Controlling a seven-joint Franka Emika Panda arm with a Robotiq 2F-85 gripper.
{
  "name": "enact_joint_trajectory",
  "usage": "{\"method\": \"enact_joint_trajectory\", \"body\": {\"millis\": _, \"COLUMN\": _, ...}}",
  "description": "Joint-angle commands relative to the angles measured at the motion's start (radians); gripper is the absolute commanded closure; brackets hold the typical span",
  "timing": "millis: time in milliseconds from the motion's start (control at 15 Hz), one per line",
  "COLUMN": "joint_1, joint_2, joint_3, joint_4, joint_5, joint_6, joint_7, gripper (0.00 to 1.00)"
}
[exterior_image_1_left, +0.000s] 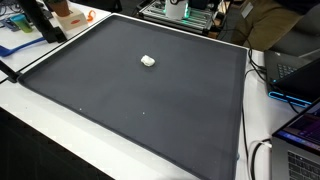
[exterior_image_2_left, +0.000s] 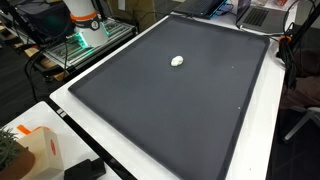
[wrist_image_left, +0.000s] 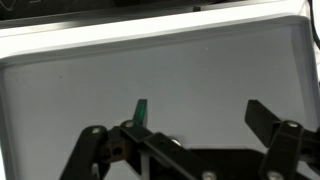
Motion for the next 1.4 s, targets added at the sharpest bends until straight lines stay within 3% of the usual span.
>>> {"method": "enact_joint_trajectory", "body": {"millis": 0, "joint_1": -0.006, "joint_2": -0.006, "joint_3": 0.005, "joint_4": -0.012, "joint_5": -0.005, "joint_6": 0.002, "joint_7": -0.008, "gripper": 0.0}}
{"method": "enact_joint_trajectory", "body": {"millis": 133, "joint_1": -0.005, "joint_2": -0.017, "joint_3": 0.0, "joint_4": -0.037, "joint_5": 0.003, "joint_6": -0.042, "joint_7": -0.038, "gripper": 0.0}}
{"method": "enact_joint_trajectory", "body": {"millis": 533, "joint_1": -0.006, "joint_2": 0.002, "joint_3": 0.005, "joint_4": -0.018, "joint_5": -0.001, "joint_6": -0.03, "joint_7": -0.025, "gripper": 0.0}}
{"method": "enact_joint_trajectory", "body": {"millis": 867, "joint_1": -0.02, "joint_2": -0.062, "joint_3": -0.012, "joint_4": -0.09, "joint_5": 0.073, "joint_6": 0.185, "joint_7": 0.012, "gripper": 0.0}}
{"method": "enact_joint_trajectory", "body": {"millis": 1333, "joint_1": -0.045, "joint_2": -0.073, "joint_3": -0.043, "joint_4": -0.098, "joint_5": 0.095, "joint_6": 0.266, "joint_7": -0.017, "gripper": 0.0}}
